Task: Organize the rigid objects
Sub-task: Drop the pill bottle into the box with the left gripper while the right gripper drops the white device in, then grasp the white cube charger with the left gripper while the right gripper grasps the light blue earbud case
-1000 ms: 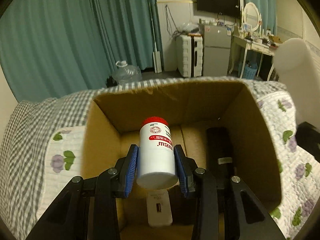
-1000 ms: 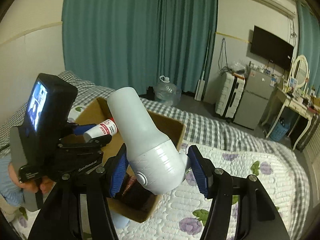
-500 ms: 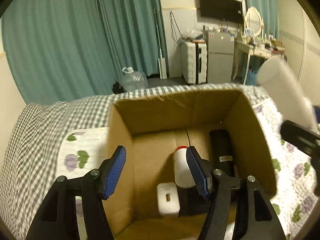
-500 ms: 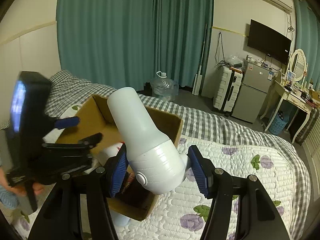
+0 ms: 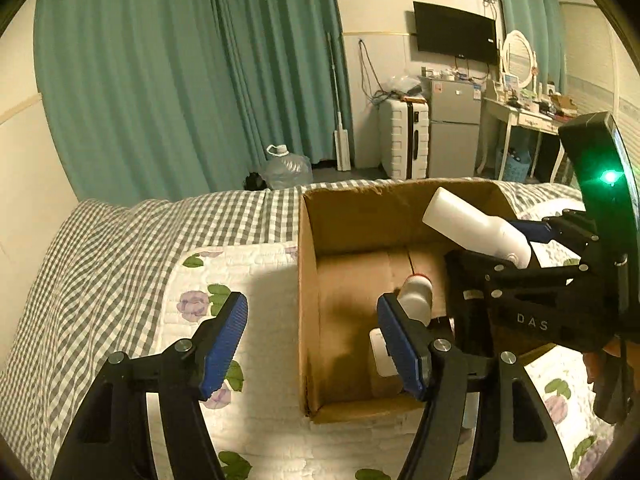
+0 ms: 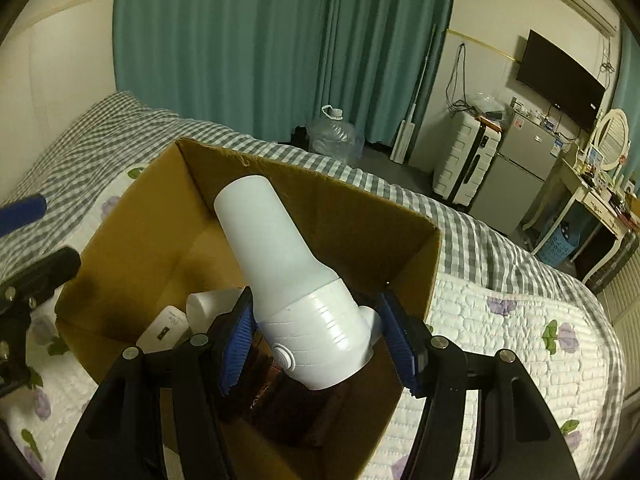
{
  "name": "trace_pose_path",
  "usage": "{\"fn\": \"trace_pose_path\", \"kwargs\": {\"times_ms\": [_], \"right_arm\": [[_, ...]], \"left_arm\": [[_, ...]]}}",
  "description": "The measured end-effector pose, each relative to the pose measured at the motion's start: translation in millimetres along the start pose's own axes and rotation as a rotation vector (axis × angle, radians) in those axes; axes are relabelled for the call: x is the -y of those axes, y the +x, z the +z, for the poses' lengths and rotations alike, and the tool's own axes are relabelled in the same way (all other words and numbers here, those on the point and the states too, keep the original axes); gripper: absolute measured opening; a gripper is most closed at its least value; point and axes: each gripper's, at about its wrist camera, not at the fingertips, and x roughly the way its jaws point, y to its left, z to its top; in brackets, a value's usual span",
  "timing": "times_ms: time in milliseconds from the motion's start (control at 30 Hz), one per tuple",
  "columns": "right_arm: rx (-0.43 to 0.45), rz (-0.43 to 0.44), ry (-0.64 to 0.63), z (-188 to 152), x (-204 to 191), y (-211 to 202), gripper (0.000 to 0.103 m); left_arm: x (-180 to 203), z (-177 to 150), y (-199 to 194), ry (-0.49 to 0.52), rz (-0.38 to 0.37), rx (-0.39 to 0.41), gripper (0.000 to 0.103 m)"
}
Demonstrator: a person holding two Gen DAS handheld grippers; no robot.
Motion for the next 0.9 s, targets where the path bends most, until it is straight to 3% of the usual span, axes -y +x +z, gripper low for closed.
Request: {"fn": "trace_pose_path", "kwargs": {"times_ms": [100,267,367,567,733,900], "right_arm": [[0.040,-0.022,0.014,-2.5,5.3,-18.2,0.082],[0.097,-0.055,0.049,-8.1,16.3,-67.9,0.084],[0.135,-0.069,0.071,-18.8,13.1,-102.3,0.091],[0.177,-0.079,0.076,-50.7,0.2,-159.5,0.092],[0.157,-0.048,0.079,-85.4,-15.2,-164.0,0.092],[0.102,-0.005,0.098,-114.5,-29.6,-130.8,0.092]], "left_arm": [[2.3,-1.5,-10.1,-0.002,-0.022,0.013,0.070],[2.4,-5.4,-37.3,-0.015,-0.031,0.022,0.070],[3.6,-11.6,-58.8,-0.010,-0.027,0.039,0.070],[5.8,-30.3,-93.9,-0.018,-0.027,0.057,0.070],[7.4,-54.1,-98.7,-0.024,-0.012,0.037,0.070],[10.6,-80.0,-74.6,-0.035,0.004,-0.020,0.070]]}}
